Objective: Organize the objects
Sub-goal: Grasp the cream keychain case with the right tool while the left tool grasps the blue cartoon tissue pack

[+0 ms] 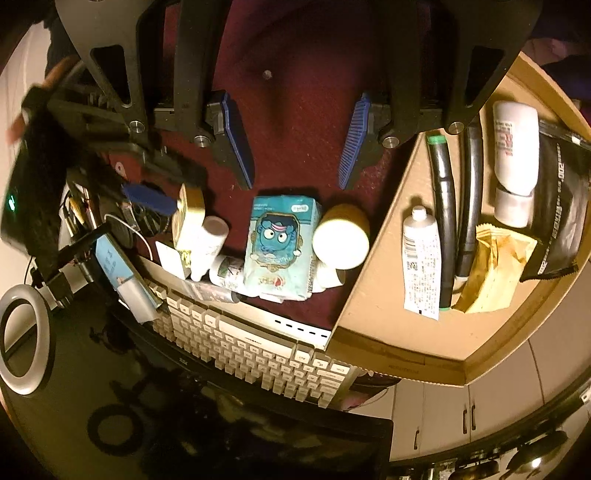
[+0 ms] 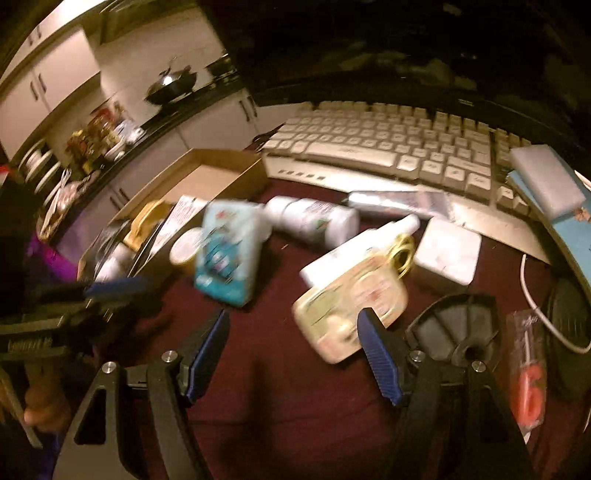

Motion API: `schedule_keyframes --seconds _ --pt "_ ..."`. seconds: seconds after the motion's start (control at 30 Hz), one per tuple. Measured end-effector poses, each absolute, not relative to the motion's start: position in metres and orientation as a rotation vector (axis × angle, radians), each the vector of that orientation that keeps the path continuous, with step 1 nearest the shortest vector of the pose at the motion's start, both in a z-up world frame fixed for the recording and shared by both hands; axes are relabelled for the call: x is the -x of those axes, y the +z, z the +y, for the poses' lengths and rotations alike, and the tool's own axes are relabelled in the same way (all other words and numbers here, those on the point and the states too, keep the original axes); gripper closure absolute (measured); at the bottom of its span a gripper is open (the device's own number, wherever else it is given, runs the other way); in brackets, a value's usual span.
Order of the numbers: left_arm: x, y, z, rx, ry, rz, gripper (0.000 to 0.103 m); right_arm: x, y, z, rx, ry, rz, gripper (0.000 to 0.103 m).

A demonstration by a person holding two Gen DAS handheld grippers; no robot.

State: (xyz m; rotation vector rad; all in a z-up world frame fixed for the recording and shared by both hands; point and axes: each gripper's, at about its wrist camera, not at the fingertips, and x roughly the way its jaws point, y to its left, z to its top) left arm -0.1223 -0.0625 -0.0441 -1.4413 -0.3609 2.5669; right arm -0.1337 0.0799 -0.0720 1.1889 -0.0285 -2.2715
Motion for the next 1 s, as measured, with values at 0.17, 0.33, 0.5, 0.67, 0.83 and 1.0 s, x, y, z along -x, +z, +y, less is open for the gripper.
schedule_keyframes --seconds 0.17,0.33,0.5,0.67,0.83,1.0 --pt "0.125 -0.042 -0.063 1.441 2.571 -0.351 0.056 0.135 -0.068 0.088 -1.208 -2.374 -0.068 0.031" --pt "0.124 -0.043 -0.061 1.441 2.563 -0.354 0.056 0.143 -0.077 0.096 -1.355 -2.378 -0.262 0.031" --pt "0.127 -0.044 -0.059 1.447 2.562 -0.343 0.056 0.150 -0.081 0.098 -1.400 -2.380 -0.451 0.032" --pt "0.133 -0.045 -0.056 1.454 2.570 -0.326 0.056 0.166 -0.087 0.100 -1.442 -2.379 -0.569 0.031" --pt "0.143 -0.049 -0.049 1.465 2.585 -0.286 0.056 0.170 -0.091 0.110 -1.447 -2.377 -0.675 0.032" --pt "0.156 -0.056 -0.036 1.483 2.583 -0.240 0.056 0.171 -0.088 0.113 -1.430 -2.382 -0.699 0.032"
